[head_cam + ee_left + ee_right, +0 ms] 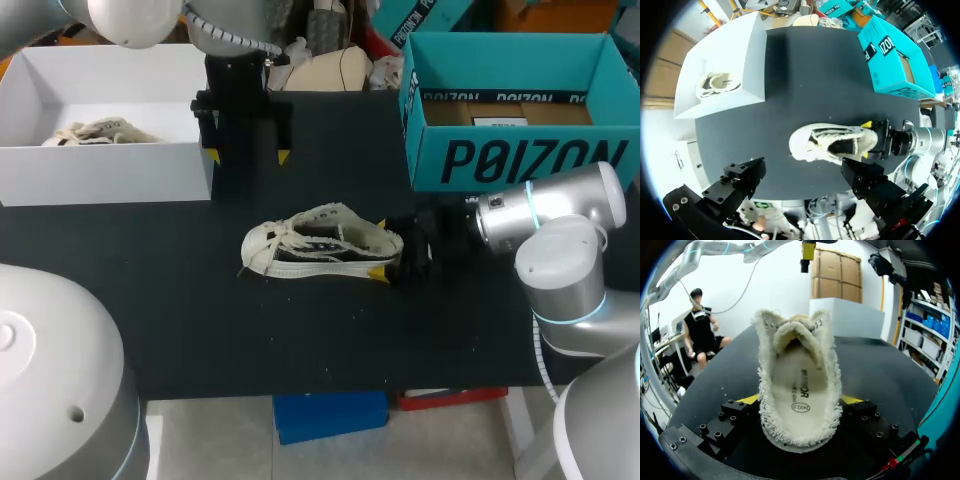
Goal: Take the shoe out of the shoebox, open the shoe tongue, remove and reinsert the insole, then place the shoe into the shoebox
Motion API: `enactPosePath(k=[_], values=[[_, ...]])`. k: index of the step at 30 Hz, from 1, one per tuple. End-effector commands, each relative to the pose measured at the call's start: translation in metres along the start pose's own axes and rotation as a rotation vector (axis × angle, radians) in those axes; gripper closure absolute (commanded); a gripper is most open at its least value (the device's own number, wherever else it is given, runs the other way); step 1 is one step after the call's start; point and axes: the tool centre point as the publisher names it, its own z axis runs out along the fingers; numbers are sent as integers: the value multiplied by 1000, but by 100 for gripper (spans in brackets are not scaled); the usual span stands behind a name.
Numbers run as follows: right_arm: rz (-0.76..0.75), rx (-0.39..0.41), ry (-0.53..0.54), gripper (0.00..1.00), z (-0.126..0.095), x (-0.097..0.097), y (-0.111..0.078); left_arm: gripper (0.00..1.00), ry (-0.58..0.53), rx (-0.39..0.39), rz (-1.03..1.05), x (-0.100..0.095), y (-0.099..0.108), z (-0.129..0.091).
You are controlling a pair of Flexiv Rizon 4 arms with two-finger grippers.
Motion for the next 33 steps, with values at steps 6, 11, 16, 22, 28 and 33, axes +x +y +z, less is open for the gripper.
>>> enactPosePath(k=[6, 11, 16, 22, 28, 33], values=[[1, 1, -2, 100, 3, 0, -2, 0, -177, -49, 65, 53, 25, 42], [1, 1, -2, 100, 3, 0, -2, 0, -270, -80, 85, 69, 26, 59], [1, 1, -2, 100, 3, 0, -2, 0, -279, -79, 109, 80, 24, 69], [1, 1, -2, 100, 3, 0, -2, 0, -320, -59, 109, 96, 24, 86], [1, 1, -2, 100, 3, 0, -2, 0, -368, -42, 107, 114, 22, 102], [1, 1, -2, 100, 3, 0, -2, 0, -397, -66, 93, 122, 16, 116]])
